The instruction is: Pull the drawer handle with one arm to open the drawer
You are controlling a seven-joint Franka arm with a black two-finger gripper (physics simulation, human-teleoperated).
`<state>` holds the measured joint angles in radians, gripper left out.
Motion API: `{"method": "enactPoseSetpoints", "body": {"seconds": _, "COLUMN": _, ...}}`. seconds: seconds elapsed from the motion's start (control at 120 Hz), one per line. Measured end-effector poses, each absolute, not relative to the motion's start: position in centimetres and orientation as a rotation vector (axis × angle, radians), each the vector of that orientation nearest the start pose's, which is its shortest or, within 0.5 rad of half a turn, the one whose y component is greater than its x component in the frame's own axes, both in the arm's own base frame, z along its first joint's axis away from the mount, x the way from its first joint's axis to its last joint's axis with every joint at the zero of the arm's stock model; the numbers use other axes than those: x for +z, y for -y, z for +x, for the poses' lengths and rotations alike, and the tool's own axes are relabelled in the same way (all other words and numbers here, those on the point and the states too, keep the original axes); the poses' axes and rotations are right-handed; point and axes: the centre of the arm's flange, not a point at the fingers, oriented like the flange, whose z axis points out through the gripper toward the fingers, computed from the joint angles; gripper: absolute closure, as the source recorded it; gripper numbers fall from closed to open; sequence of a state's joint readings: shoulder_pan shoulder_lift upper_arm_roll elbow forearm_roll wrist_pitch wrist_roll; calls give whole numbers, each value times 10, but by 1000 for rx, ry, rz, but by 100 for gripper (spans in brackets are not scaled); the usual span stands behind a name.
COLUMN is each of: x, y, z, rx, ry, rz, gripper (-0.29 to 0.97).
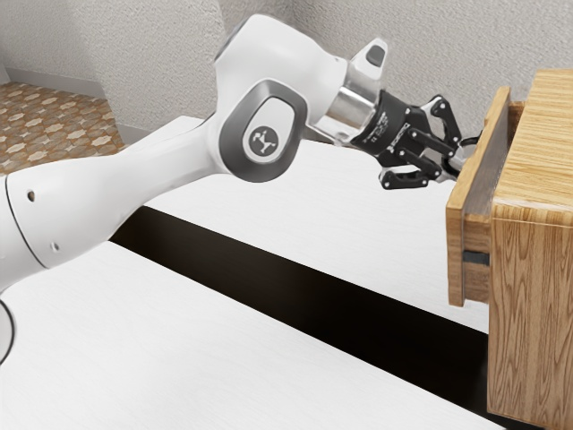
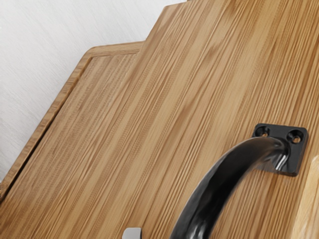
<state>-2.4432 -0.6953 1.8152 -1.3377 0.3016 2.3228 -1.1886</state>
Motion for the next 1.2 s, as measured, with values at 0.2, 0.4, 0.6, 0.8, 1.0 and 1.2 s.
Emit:
{"method": "enactPoseSetpoints", "body": {"seconds": 0.2, "x": 620, "y": 137, "z": 690, "rx": 282, "ry": -927, "rz": 2128, "gripper": 64}}
{"method": "enactPoseSetpoints", "body": {"seconds": 0.4, "x": 625, "y": 125, "z": 690, "rx": 294, "ry": -942, "rz": 2113, "gripper": 60}}
{"method": "enactPoseSetpoints", "body": {"seconds": 0.6, "x": 623, "y": 111, "z": 690, "rx": 286, "ry": -970, "rz": 2107, "gripper": 59}}
{"method": "enactPoseSetpoints", "body": {"seconds": 0.8, "x": 626, "y": 96, "z": 685, "rx": 293, "ry": -1000, "rz": 2106, "gripper": 58}}
{"method": "enactPoseSetpoints", "body": {"seconds": 1.0, "x": 631, "y": 86, "z": 677, "rx": 298, "ry": -1017, "rz": 2107, "gripper": 59}}
{"method": "enactPoseSetpoints", "body": {"seconds": 1.2, "x": 626, "y": 77, "z": 673, "rx": 277, "ry": -1038, "rz": 2102, "gripper": 59}}
